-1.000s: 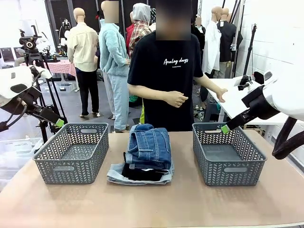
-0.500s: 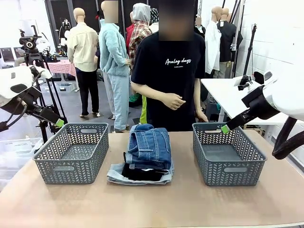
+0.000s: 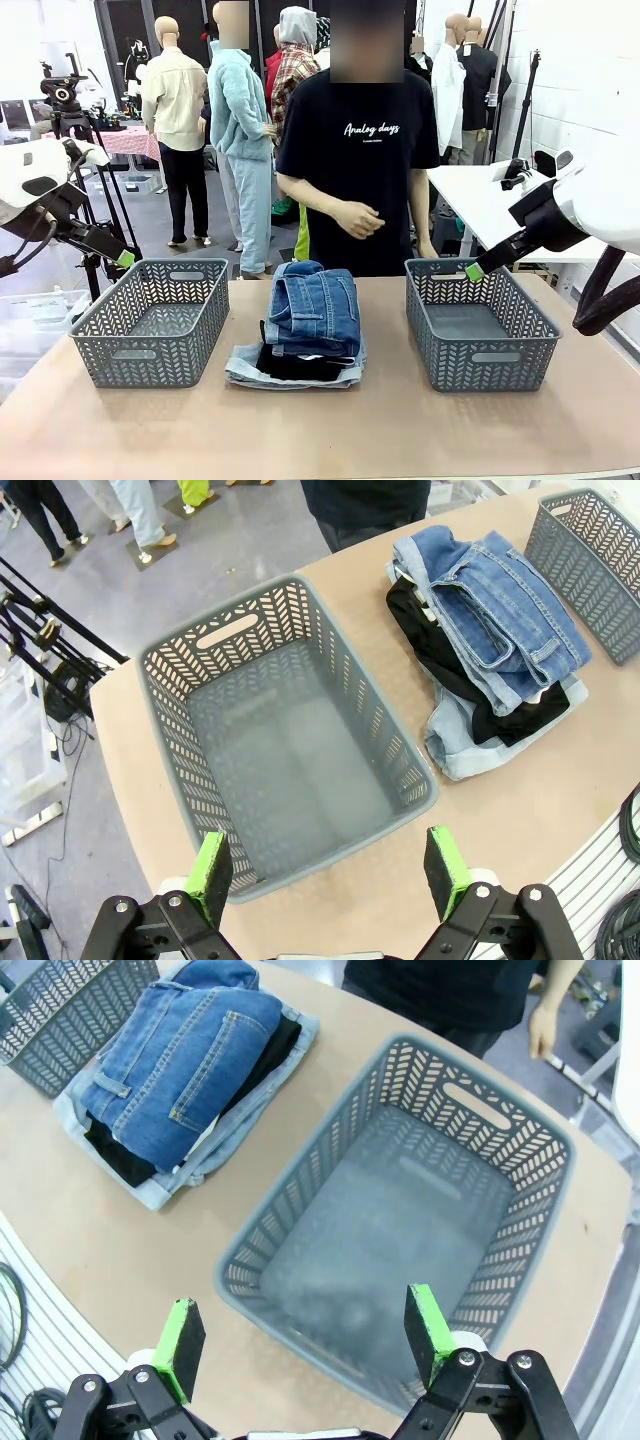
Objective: Sort the tops and bottoms.
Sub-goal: Lift clothes from the center of the table with your left hand.
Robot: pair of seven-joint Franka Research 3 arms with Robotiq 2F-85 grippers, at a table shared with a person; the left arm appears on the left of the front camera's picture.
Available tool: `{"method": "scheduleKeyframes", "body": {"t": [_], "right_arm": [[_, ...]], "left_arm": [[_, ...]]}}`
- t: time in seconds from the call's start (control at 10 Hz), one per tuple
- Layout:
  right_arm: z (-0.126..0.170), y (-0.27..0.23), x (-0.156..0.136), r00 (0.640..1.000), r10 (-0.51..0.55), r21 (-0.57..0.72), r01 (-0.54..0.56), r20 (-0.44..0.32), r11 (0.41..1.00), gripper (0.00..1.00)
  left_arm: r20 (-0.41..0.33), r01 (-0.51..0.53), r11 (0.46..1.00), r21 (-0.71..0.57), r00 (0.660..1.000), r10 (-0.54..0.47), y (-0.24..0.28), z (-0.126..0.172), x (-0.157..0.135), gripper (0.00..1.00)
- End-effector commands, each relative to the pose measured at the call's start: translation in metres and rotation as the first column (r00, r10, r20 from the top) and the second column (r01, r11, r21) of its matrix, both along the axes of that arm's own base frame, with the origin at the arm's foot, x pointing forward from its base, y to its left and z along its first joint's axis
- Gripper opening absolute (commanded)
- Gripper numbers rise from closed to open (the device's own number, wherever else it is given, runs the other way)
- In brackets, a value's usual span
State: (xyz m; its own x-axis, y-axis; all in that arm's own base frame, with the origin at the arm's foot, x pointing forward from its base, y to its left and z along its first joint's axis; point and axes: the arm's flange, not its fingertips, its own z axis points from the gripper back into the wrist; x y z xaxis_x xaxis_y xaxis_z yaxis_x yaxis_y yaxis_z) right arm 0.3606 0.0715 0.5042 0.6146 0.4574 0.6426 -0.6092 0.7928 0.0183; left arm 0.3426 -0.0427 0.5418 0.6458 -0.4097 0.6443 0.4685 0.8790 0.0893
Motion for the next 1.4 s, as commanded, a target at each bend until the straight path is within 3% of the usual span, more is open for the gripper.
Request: {"method": "scheduleKeyframes", "body": {"t": [0.0,1.3], "right_arm": [[-0.0013,0.0003,0.0021,1.0,0.009,0.012,-0.009,0.007,1.0,1.0],[-0.0013,0.0003,0.0021,1.0,0.009,0.012,-0.009,0.007,1.0,1.0]], "left_arm": [[0.006,0.0,1.0,-0.005,1.0,0.0,0.0008,-0.0001,0.0013,1.0],[0.006,0.0,1.0,-0.005,1.0,0.0,0.0008,-0.0001,0.0013,1.0]]}}
